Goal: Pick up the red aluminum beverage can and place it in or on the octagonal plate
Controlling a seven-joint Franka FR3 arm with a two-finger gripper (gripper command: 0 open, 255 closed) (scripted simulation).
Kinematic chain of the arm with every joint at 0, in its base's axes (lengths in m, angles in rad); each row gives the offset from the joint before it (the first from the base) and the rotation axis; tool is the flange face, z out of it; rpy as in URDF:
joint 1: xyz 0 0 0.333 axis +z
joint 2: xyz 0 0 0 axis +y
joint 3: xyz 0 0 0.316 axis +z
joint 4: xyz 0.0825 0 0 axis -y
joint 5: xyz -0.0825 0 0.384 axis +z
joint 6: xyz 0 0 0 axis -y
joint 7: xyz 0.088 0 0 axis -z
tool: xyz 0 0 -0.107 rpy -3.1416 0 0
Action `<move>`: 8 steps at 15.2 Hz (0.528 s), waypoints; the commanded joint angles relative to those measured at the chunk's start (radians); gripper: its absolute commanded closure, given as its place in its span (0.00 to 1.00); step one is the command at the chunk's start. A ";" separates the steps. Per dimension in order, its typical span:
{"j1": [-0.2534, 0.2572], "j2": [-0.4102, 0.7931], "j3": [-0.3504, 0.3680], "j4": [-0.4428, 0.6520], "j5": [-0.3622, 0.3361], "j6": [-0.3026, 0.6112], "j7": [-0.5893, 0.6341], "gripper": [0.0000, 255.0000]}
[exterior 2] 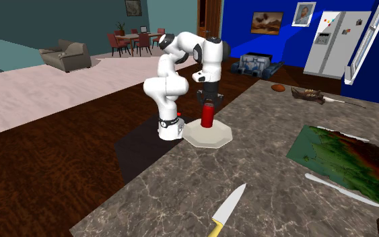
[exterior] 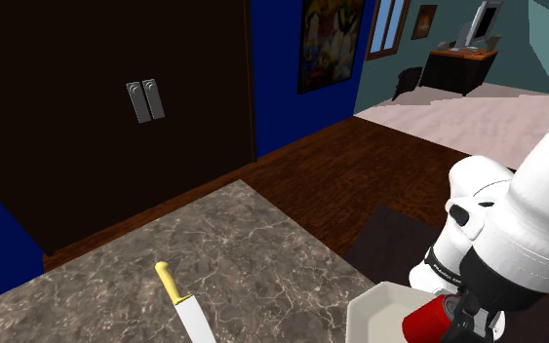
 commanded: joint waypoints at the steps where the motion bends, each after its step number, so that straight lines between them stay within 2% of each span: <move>1: 0.008 0.001 0.025 -0.021 0.024 0.023 0.001 1.00; 8: 0.032 0.017 0.112 -0.089 0.107 0.104 -0.006 1.00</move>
